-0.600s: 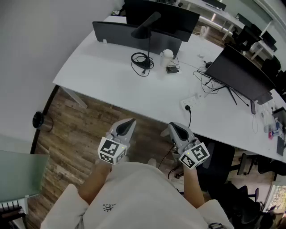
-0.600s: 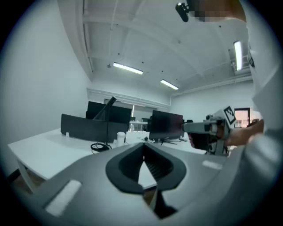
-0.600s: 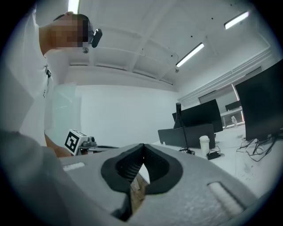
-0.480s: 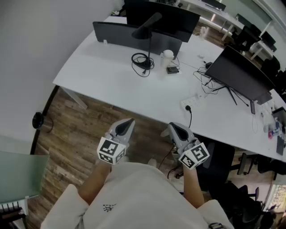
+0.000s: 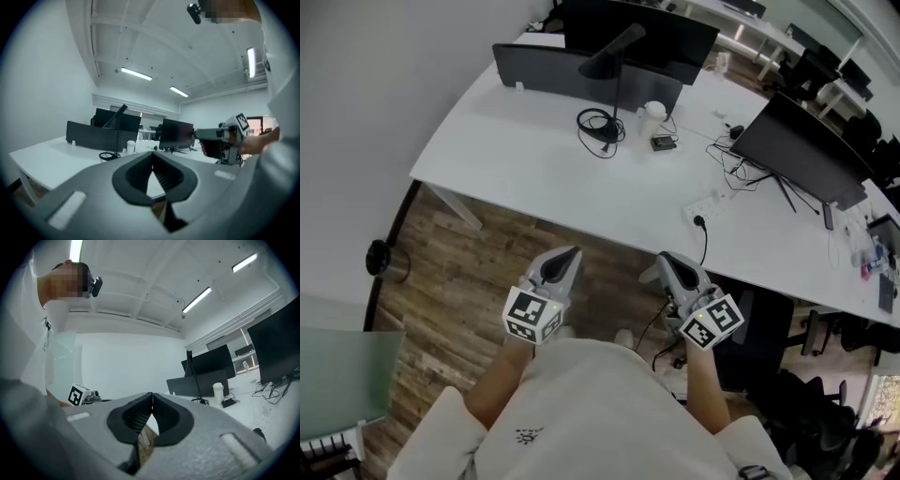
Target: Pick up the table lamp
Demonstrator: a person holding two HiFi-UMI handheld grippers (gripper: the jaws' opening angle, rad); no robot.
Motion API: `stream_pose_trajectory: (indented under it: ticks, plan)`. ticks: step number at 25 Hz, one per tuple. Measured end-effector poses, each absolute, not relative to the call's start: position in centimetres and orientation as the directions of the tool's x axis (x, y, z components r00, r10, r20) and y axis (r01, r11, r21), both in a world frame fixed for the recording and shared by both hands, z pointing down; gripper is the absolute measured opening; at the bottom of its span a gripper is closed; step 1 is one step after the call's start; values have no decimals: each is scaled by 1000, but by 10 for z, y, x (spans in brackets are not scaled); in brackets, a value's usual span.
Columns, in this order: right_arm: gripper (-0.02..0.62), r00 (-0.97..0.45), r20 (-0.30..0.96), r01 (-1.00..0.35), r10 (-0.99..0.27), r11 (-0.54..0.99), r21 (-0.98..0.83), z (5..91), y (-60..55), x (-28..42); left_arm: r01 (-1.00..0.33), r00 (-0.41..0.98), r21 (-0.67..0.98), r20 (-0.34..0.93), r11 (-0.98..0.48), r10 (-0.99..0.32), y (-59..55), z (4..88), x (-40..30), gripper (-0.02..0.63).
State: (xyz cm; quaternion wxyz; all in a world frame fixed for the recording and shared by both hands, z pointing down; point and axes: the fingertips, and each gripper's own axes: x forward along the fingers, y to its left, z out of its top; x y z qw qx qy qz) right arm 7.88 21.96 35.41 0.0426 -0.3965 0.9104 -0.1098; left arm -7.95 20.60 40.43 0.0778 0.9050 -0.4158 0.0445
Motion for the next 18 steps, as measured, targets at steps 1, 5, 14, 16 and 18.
stream_pose_trajectory:
  ticks: [1,5,14,16,18]
  plan:
    - [2,-676,12,-718,-737,655,-233,354,220,76,-760,650,105,145,-641,-746,207,405,-84,-6]
    - [2,-648,17,-745,-762,629,-223,352,221,65,-760,650,118,146,-639,-746,210,410,-107,-6]
    - [2,-599,22,-785,-801,581,-217,354,232,30,-738,675,108,144,-666,-724,223,418,-152,-6]
    - [2,-596,25,-788,-803,578,-213,354,235,22,-733,680,101,142,-673,-720,226,418,-158,-6]
    - [2,-593,28,-791,-805,576,-208,353,237,15,-728,686,99,140,-679,-714,228,418,-164,-6]
